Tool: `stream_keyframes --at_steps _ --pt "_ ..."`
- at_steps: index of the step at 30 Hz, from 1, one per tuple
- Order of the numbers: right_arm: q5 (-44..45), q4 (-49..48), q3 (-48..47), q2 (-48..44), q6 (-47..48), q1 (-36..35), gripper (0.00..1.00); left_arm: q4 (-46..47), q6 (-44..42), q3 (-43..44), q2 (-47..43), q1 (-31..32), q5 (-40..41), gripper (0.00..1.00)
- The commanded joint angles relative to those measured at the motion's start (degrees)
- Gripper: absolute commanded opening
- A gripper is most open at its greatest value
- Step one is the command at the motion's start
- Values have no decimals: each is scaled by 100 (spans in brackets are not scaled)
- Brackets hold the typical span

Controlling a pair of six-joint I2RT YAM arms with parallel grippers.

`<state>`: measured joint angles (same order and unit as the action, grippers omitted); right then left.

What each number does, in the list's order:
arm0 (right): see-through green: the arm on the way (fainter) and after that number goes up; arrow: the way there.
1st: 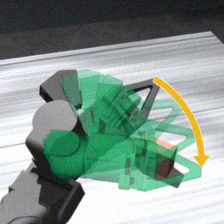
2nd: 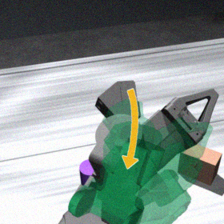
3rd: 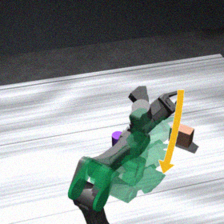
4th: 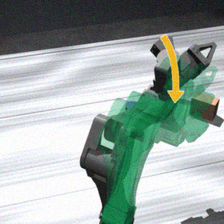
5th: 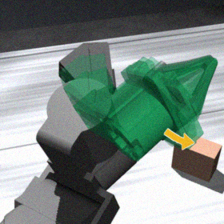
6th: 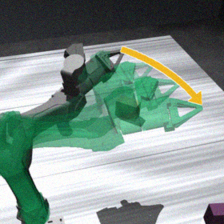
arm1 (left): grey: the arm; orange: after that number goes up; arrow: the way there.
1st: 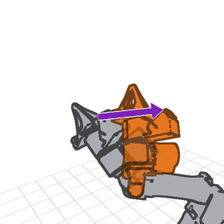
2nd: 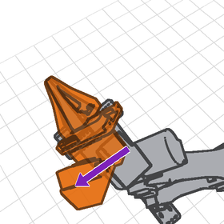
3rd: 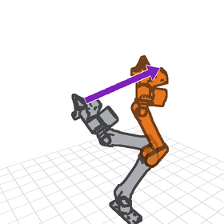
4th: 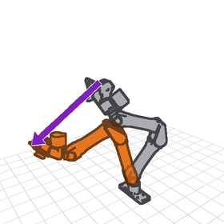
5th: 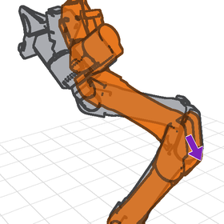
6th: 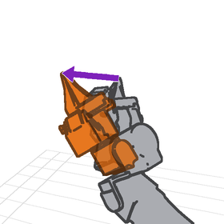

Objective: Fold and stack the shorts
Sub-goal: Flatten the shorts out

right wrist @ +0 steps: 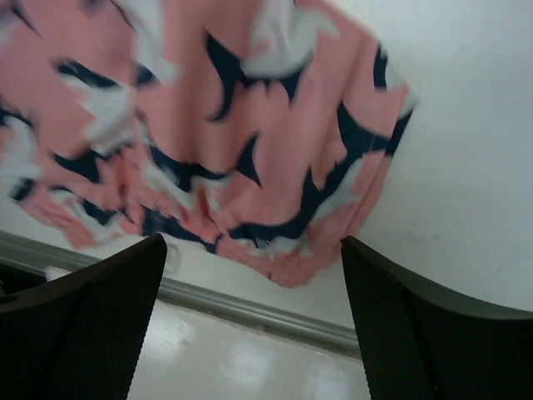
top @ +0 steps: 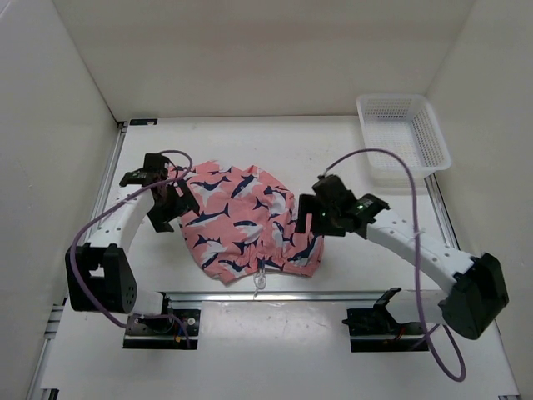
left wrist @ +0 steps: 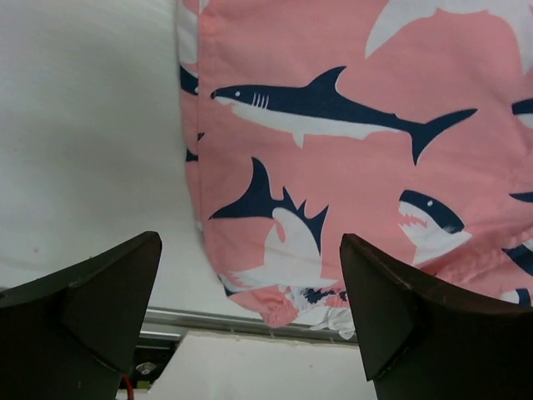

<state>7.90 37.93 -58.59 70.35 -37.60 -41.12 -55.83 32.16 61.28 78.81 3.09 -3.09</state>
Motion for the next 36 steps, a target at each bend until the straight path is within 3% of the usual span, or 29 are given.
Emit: stream_keyframes --at_steps 1,4,12,13,14,15,16,17,18,19,25,26,27,28,29,31,32,33,36 --pt "-437 -250 723 208 -721 -45 91 563 264 -220 319 -2 -314 100" --pt "-746 -462 1068 269 -1011 -45 92 836 448 -606 530 -54 -323 100" --pt "-1309 -1375 1622 1111 -1126 210 77 1443 563 -994 1119 -54 -675 94" --pt "-1309 -1463 1675 1182 -1126 210 74 1522 615 -995 1172 -54 -675 89" --pt "-1239 -1542 1675 1253 -1178 210 71 1523 616 -1056 1172 -54 -675 74" --pt "-1177 -1665 1675 1384 -1179 210 60 1575 616 -1056 1172 -54 -675 59" --pt "-1125 -1666 1675 1472 -1118 262 51 1576 616 -1056 1233 -54 -675 38" --pt "-1124 -1666 1527 1656 -1039 324 34 1576 616 -1056 1286 -54 -675 22" --pt "-1072 -1666 1404 1753 -925 324 6 1576 564 -1056 1286 -54 -675 10" --pt "-1019 -1527 1237 1859 -689 420 0 1576 502 -1056 1286 -2 -736 10" --pt "-307 -692 -642 2859 200 1727 0 1576 501 -1004 1128 568 -920 10" --pt "-159 -604 -976 2984 314 1861 2 1576 502 -1004 1059 857 -1060 10" --pt "-44 -377 -1327 3107 480 1958 13 1576 562 -856 988 1051 -1123 10" --pt "-43 -296 -2001 3291 587 2090 39 1576 563 -758 988 1279 -1176 10" --pt "9 -208 -2329 3362 666 2091 55 1576 615 -670 909 1699 -1254 33" --pt "79 99 -2884 3363 798 2091 91 1471 555 -284 847 1966 -1308 79" --pt "193 179 -3156 3311 868 2013 96 1183 554 -126 786 1967 -1177 96" --pt "325 179 -3159 3206 869 1951 97 1015 415 180 707 2019 -1046 100" --pt "554 171 -2635 2347 659 1583 97 401 247 638 514 1469 -395 99"
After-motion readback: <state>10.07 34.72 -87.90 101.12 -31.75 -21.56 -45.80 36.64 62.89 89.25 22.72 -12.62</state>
